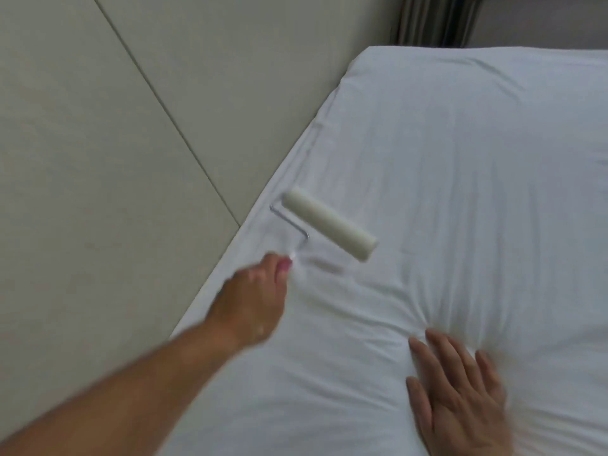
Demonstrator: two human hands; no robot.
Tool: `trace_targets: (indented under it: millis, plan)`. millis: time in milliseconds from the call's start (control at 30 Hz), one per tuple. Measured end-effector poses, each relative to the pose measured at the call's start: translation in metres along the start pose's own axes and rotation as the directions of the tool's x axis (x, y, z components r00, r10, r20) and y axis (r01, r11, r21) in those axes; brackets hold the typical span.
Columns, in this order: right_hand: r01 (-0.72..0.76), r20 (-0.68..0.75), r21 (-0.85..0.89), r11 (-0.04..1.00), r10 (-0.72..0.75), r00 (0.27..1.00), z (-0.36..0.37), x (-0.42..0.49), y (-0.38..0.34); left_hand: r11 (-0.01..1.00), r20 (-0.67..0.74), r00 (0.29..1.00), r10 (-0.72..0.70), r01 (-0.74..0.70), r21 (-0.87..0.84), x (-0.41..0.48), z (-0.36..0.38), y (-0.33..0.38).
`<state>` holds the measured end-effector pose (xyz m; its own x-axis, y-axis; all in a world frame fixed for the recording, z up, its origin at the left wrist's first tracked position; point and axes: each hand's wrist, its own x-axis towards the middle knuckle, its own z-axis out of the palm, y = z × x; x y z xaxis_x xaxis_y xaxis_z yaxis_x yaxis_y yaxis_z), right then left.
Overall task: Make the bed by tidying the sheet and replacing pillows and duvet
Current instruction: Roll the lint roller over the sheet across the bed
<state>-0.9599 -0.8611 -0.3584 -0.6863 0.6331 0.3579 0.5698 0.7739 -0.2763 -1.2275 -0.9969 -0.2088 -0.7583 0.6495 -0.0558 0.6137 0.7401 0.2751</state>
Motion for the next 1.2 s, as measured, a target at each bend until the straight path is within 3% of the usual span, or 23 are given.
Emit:
trace_targets:
  millis: [100, 200, 300, 400, 433, 467, 567, 667, 800, 967, 1067, 1133, 1200]
  plan:
    - [0.031, 0.02, -0.011, 0.999, -0.031, 0.999, 0.006, 0.0, 0.003, 0.993, 0.105, 0.992, -0.077, 0.067, 0.093, 0.081, 0.001, -0.002]
    - [0.044, 0.041, -0.016, 0.999, -0.043, 0.998, 0.009, -0.002, 0.008, 0.968, 0.256, 0.963, -0.078, 0.012, 0.252, 0.105, 0.016, 0.006]
    - [0.05, 0.044, -0.012, 0.999, -0.049, 0.998, 0.011, -0.003, 0.01, 0.95, 0.222, 0.975, -0.032, -0.04, 0.31, 0.084, 0.021, 0.005]
    - [0.047, 0.072, -0.01, 0.999, -0.046, 0.996, 0.009, -0.003, 0.01, 0.891, 0.18, 0.975, 0.128, -0.193, 0.412, 0.038, 0.024, -0.044]
    - [0.044, 0.092, -0.009, 0.999, -0.043, 0.995, 0.007, -0.001, 0.009, 0.882, 0.2, 0.962, 0.187, -0.254, 0.397, 0.011, 0.022, -0.063]
    - [0.038, 0.118, -0.014, 0.999, -0.036, 0.992, 0.005, -0.001, 0.008, 0.869, 0.318, 0.93, 0.182, -0.303, 0.391, -0.017, 0.019, -0.079]
    - [0.028, 0.165, -0.047, 0.998, -0.02, 0.986, -0.001, 0.0, 0.003, 0.815, 0.421, 0.892, 0.164, -0.363, 0.452, -0.049, 0.007, -0.102]
    - [0.033, 0.177, -0.078, 0.996, -0.019, 0.984, -0.002, -0.001, 0.002, 0.86, 0.198, 0.967, 0.159, -0.235, 0.454, -0.007, 0.003, -0.069]
    - [0.043, 0.165, -0.117, 0.992, -0.024, 0.986, 0.002, -0.004, 0.003, 0.908, 0.204, 0.979, 0.01, -0.094, 0.409, 0.036, 0.01, -0.014]
    - [0.033, 0.158, -0.113, 0.993, -0.015, 0.987, 0.001, -0.004, 0.004, 0.888, 0.209, 0.969, 0.135, -0.212, 0.407, -0.06, 0.009, -0.099]
    - [0.027, 0.165, -0.122, 0.992, -0.007, 0.986, 0.0, -0.005, -0.001, 0.793, 0.418, 0.882, 0.219, -0.411, 0.451, -0.142, -0.006, -0.159]
    - [0.02, 0.171, -0.129, 0.991, 0.003, 0.985, 0.001, -0.004, -0.002, 0.786, 0.434, 0.878, 0.2, -0.409, 0.465, -0.156, -0.013, -0.17]
    - [0.017, 0.18, -0.129, 0.991, 0.006, 0.984, 0.002, -0.002, -0.001, 0.856, 0.321, 0.919, 0.229, -0.347, 0.384, -0.133, -0.013, -0.149]
